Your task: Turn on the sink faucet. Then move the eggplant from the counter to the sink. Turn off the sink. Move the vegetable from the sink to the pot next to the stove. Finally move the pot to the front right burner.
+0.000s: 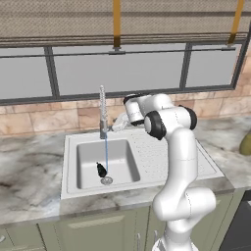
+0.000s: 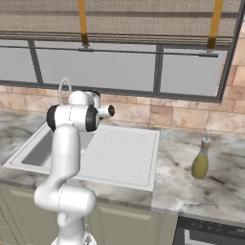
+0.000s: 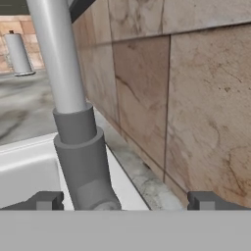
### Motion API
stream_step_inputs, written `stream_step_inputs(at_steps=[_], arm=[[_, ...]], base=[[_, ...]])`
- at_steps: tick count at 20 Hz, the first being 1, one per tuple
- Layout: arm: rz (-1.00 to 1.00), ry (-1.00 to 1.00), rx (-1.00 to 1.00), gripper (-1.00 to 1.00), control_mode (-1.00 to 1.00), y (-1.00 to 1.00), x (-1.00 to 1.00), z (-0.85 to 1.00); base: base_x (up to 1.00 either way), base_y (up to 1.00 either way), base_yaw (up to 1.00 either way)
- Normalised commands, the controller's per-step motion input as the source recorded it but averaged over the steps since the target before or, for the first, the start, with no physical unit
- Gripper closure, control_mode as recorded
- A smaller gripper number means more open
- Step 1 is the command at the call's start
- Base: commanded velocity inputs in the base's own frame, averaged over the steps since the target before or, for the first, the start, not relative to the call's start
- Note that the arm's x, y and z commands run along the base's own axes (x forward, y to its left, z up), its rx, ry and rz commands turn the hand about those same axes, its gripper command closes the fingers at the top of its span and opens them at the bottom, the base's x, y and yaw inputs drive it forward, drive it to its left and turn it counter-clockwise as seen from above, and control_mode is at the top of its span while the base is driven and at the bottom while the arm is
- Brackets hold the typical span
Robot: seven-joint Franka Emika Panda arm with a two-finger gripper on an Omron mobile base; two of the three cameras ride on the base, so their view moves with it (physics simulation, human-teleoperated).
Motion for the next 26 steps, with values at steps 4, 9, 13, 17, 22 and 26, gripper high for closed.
stream_step_inputs(at_steps=[4, 9, 13, 17, 22, 26], arm=[[0.02, -0.02, -0.05, -1.00, -1.00, 0.61, -0.01, 0.40], [0.01, -0.01, -0.05, -1.00, -1.00, 0.61, -0.05, 0.44], [0.00, -0.01, -0.06, -1.00, -1.00, 0.60, -0.07, 0.45], [0.01, -0.07, -0.02, -1.00, -1.00, 0.26, 0.00, 0.14], [0.00, -0.12, 0.01, -1.00, -1.00, -0.15, 0.00, 0.00], [0.00, -0.13, 0.03, -1.00, -1.00, -0.28, 0.00, 0.00]], base=[[0.00, 0.00, 0.00], [0.00, 0.00, 0.00], [0.00, 0.00, 0.00], [0.00, 0.00, 0.00], [0.00, 0.00, 0.00], [0.00, 0.00, 0.00]])
